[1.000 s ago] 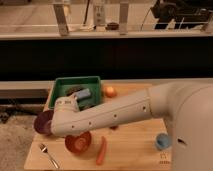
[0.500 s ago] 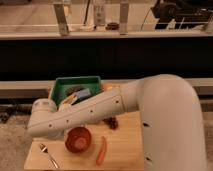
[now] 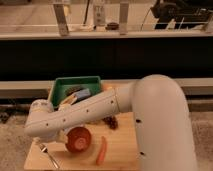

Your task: Place fork in tray

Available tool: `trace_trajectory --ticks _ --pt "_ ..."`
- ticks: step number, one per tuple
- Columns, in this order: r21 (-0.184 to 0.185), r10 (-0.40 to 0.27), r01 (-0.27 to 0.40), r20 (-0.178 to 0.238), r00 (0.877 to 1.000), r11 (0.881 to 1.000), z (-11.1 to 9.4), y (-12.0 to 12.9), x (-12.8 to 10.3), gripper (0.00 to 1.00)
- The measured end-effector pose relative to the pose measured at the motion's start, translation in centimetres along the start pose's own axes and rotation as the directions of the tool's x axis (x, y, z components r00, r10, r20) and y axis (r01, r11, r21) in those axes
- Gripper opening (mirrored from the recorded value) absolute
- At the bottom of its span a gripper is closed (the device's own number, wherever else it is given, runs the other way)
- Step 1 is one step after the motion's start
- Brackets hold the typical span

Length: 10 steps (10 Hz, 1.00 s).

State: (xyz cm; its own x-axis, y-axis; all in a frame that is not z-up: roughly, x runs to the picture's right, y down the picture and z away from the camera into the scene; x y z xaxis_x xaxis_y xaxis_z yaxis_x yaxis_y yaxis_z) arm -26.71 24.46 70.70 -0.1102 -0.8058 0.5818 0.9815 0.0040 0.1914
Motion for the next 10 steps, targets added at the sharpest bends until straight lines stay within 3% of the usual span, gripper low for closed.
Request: trace_trajectory --ticks 4,10 --pt "-0.019 -0.128 0.129 0.046 0.991 0.991 2.5 -1.8 -1.1 0.80" --pt "-0.016 -0.260 0.263 0.100 0.960 0.965 5.6 -3.0 -3.7 0.80"
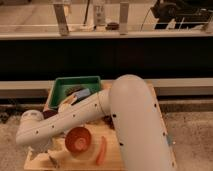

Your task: Place fork in tray

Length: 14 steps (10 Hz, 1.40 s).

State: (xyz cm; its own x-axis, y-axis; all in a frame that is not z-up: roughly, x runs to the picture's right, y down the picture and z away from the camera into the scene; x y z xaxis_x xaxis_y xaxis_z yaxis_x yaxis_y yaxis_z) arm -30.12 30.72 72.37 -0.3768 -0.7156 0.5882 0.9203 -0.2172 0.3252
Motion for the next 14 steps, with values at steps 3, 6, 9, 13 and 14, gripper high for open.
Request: trace_trajectory --ticks 3,6,9,13,14 --pt "0.019 -0.064 0.063 0.019 0.998 0.998 1.9 -0.3 -0.6 0.80" --pt "0.029 -0.108 0.108 0.001 0.994 0.994 2.5 -0.5 -0.6 0.60" --pt "0.010 -0.146 0.146 -0.019 0.989 0.989 2.8 -1.3 -0.5 0.53" --pt "-0.012 -0.152 0.151 -0.025 0.988 0.988 3.7 -1.2 0.3 0.53" --pt "-0.015 -0.152 0.152 -0.027 0.988 0.988 3.8 -1.1 0.4 0.53"
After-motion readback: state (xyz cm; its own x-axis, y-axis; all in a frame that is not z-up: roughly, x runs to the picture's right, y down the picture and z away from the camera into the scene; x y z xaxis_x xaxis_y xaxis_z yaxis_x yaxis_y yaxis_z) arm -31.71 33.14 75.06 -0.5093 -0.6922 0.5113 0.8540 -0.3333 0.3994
